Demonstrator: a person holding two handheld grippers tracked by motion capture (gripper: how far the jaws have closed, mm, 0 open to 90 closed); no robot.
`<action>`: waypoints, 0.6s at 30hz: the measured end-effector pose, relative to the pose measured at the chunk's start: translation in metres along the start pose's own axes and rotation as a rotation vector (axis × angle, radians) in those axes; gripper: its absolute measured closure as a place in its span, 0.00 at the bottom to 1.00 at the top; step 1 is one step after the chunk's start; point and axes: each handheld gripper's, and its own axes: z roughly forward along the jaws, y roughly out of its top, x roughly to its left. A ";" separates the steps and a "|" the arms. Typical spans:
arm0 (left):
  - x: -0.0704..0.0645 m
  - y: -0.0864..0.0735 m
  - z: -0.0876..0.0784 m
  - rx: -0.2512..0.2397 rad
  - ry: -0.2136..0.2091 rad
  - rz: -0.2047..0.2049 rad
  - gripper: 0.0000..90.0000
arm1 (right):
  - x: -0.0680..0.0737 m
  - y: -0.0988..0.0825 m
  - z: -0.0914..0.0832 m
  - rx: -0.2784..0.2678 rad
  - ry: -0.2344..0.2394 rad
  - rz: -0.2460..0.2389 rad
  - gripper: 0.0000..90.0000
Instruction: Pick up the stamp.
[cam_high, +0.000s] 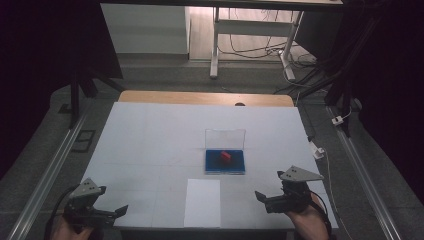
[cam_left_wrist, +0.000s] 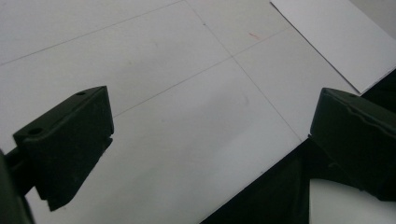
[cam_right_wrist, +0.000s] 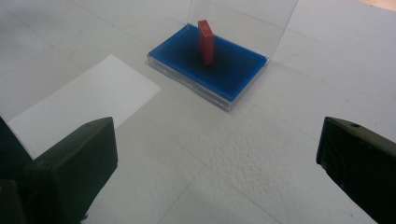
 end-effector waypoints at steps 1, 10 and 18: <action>0.000 0.000 0.000 0.000 0.000 0.001 0.01 | 0.000 0.001 0.001 -0.003 0.001 0.001 0.00; 0.000 0.000 -0.001 -0.003 -0.031 0.020 0.02 | -0.002 0.011 0.013 -0.007 0.016 -0.022 0.00; 0.001 0.000 -0.002 -0.012 -0.046 0.019 0.02 | -0.004 0.019 0.025 0.015 0.038 -0.026 0.00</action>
